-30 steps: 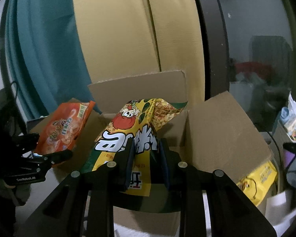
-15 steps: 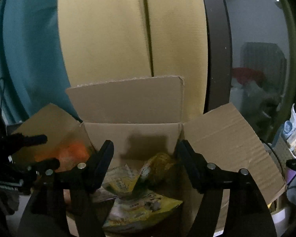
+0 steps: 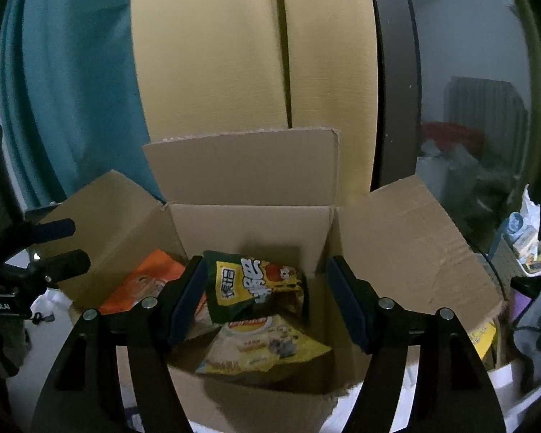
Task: Organize snacks
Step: 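Lift both bags over the box and release them inside, then move both grippers back toward the remaining snacks on the table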
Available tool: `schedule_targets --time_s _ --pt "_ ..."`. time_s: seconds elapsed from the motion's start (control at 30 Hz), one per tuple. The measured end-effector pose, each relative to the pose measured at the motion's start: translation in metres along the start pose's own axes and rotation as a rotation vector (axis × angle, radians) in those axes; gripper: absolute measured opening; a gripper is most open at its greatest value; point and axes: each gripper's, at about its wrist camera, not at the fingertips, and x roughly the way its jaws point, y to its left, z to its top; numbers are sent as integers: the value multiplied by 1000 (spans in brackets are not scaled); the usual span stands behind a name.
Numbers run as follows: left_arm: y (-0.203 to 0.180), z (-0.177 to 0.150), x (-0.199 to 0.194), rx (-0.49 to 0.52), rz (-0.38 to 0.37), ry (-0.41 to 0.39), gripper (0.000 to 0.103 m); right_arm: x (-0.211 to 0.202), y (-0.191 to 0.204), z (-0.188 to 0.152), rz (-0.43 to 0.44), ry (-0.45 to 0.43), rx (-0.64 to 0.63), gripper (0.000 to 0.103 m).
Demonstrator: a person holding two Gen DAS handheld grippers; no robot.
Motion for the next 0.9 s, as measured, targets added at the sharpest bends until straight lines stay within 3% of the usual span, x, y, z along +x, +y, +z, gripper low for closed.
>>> schedule_targets --time_s 0.57,0.9 --pt "-27 -32 -62 -8 -40 -36 84 -72 11 -30 -16 -32 10 72" --pt "-48 -58 -69 -3 -49 15 85 -100 0 -58 -25 -31 33 72"
